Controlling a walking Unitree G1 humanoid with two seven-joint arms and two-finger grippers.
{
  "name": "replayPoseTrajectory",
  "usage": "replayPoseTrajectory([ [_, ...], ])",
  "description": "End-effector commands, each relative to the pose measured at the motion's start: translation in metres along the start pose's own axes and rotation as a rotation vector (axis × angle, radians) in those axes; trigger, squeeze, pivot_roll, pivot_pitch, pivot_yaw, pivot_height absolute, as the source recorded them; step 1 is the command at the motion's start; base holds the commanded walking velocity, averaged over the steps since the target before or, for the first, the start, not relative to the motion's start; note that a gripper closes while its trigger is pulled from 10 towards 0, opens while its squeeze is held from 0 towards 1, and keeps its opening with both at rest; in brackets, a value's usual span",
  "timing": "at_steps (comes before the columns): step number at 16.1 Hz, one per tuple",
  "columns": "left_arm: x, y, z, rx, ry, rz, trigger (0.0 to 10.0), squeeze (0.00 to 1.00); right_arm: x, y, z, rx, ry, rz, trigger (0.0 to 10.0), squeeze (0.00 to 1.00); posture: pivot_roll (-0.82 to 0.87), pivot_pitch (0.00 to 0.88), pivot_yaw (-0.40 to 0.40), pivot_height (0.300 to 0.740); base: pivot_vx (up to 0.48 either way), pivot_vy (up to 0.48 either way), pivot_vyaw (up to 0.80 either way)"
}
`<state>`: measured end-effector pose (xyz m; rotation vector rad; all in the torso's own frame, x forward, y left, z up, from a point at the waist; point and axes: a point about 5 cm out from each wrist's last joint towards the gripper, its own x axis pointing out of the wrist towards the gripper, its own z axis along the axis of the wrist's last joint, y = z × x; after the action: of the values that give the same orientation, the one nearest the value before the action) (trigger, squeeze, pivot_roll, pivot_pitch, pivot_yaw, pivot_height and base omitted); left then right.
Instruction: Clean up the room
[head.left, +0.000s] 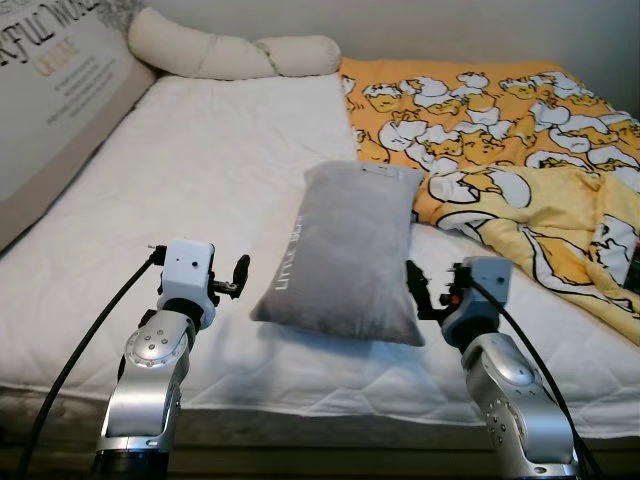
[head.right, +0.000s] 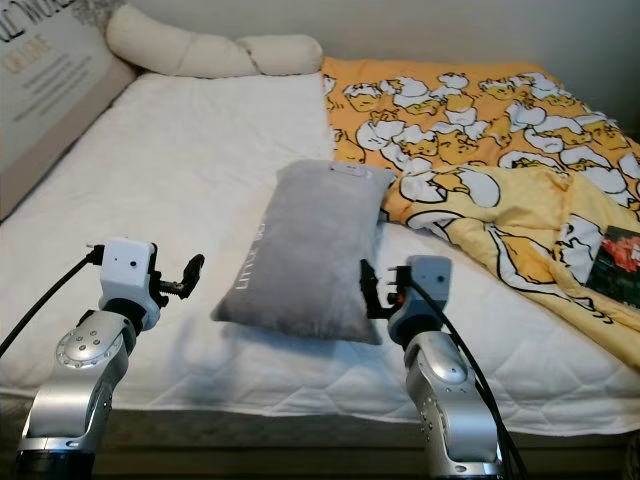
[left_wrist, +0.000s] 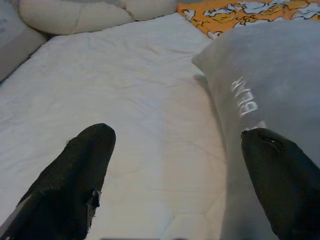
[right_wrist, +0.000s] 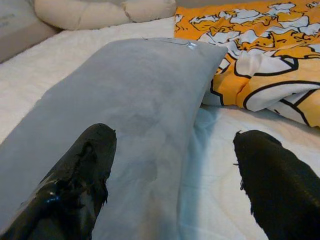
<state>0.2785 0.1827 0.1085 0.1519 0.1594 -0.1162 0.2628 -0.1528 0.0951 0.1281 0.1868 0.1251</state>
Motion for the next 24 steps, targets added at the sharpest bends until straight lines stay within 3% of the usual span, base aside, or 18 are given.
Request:
replayPoseTrajectory([
  [1, 0.0, 0.001, 0.006, 0.01, -0.023, -0.007, 10.0, 0.27, 0.004, 0.002, 0.002, -0.026, -0.003, 0.008, 10.0, 0.0, 0.0, 0.0, 0.008, 0.74, 0.277, 0.0, 0.8],
  [3, 0.001, -0.001, 0.007, 0.002, -0.029, -0.017, 10.0, 0.27, 0.006, 0.0, 0.003, -0.027, -0.012, -0.017, 10.0, 0.0, 0.0, 0.0, 0.008, 0.74, 0.285, 0.0, 0.8],
  [5, 0.001, -0.001, 0.007, 0.002, -0.03, -0.017, 10.0, 0.27, 0.007, -0.002, 0.003, 0.009, -0.015, -0.022, 10.0, 0.0, 0.0, 0.0, 0.008, 0.74, 0.296, 0.0, 0.0],
  [11, 0.004, -0.004, 0.006, -0.004, -0.028, -0.035, 10.0, 0.27, 0.006, -0.002, 0.003, -0.003, -0.024, -0.019, 10.0, 0.0, -0.01, 0.0, 0.013, 0.74, 0.296, 0.0, 0.0],
  [19, 0.004, -0.008, -0.001, 0.007, 0.001, -0.072, 10.0, 0.25, 0.006, -0.006, -0.003, -0.006, 0.009, -0.04, 10.0, 0.0, -0.01, 0.0, 0.015, 0.74, 0.0, 0.0, 0.0],
  [20, 0.007, -0.01, -0.004, 0.011, 0.024, -0.107, 10.0, 0.26, 0.007, -0.011, -0.005, 0.053, 0.014, -0.054, 10.0, 0.39, -0.01, 0.0, 0.014, 0.74, 0.0, 0.0, 0.0],
  [21, 0.009, -0.012, -0.005, 0.006, 0.029, -0.144, 10.0, 0.3, 0.008, -0.015, -0.005, 0.066, 0.018, -0.069, 10.0, 1.0, -0.01, 0.0, 0.013, 0.74, 0.0, 0.0, 0.0],
  [22, 0.014, -0.013, -0.006, -0.013, 0.027, -0.186, 10.0, 0.96, 0.011, -0.019, -0.004, 0.074, 0.014, -0.075, 10.0, 1.0, -0.01, 0.0, 0.01, 0.74, 0.0, 0.0, 0.0],
  [24, 0.04, -0.018, -0.008, -0.033, 0.058, -0.294, 10.0, 1.0, 0.023, -0.037, 0.006, 0.094, -0.021, -0.046, 10.0, 1.0, 0.0, 0.0, -0.001, 0.74, 0.0, 0.0, 0.0],
])
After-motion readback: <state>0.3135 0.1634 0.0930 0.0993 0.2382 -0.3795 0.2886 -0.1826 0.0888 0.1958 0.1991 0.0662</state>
